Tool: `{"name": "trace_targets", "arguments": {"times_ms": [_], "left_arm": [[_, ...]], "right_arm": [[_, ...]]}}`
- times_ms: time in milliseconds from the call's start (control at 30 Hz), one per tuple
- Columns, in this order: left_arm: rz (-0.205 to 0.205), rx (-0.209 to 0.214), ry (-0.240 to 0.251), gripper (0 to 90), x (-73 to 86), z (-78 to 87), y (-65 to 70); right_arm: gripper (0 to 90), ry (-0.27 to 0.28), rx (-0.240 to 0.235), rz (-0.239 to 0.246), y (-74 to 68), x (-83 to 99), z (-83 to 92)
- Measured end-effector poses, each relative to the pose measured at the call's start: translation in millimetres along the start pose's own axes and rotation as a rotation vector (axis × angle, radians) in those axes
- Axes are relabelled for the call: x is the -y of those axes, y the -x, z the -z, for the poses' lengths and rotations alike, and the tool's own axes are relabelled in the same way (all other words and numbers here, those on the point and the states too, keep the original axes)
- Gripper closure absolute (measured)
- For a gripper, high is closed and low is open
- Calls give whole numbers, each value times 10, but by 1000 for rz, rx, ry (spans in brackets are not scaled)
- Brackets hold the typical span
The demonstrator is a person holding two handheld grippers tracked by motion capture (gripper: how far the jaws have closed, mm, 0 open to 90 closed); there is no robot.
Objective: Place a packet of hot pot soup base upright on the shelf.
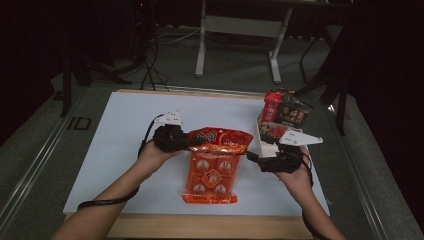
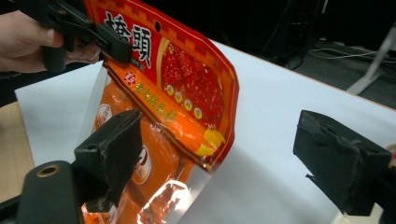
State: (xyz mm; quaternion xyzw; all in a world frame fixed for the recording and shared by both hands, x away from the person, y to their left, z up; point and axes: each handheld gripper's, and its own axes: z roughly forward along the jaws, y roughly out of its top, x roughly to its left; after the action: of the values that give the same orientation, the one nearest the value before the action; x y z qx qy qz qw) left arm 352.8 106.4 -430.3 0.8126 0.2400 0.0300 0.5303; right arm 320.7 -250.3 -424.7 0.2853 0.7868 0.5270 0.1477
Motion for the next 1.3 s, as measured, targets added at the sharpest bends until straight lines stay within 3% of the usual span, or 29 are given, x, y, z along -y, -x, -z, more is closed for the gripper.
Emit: {"name": "trace_targets", "arguments": {"times_ms": [267,367,467,533,733,933,1067,1300], "left_arm": [[-24,27,19,891,1,32,73],[-37,29,25,892,-6,43,122],[-45,32,27,891,-18,50,162],[-53,35,28,891,-24,53,185],[-59,48,38,890,-40,49,244],[-56,52,40,890,-41,38,261],[-59,47,37,889,-42,35,276],[-64,63,34,890,-93,87,324]], "right_arm": [[174,-29,-59,5,23,-20,-201],[239,-42,-100,-7,32,-29,-293],[320,-49,-134,9,6,-31,-342],[451,-65,-146,40,-15,-30,-363],[600,-106,-204,90,-86,-12,-416],[818,-119,-266,70,-88,-5,-410],[895,-138,-262,84,-131,-19,-405],[900,-157,-276,70,-179,-82,-335]]}}
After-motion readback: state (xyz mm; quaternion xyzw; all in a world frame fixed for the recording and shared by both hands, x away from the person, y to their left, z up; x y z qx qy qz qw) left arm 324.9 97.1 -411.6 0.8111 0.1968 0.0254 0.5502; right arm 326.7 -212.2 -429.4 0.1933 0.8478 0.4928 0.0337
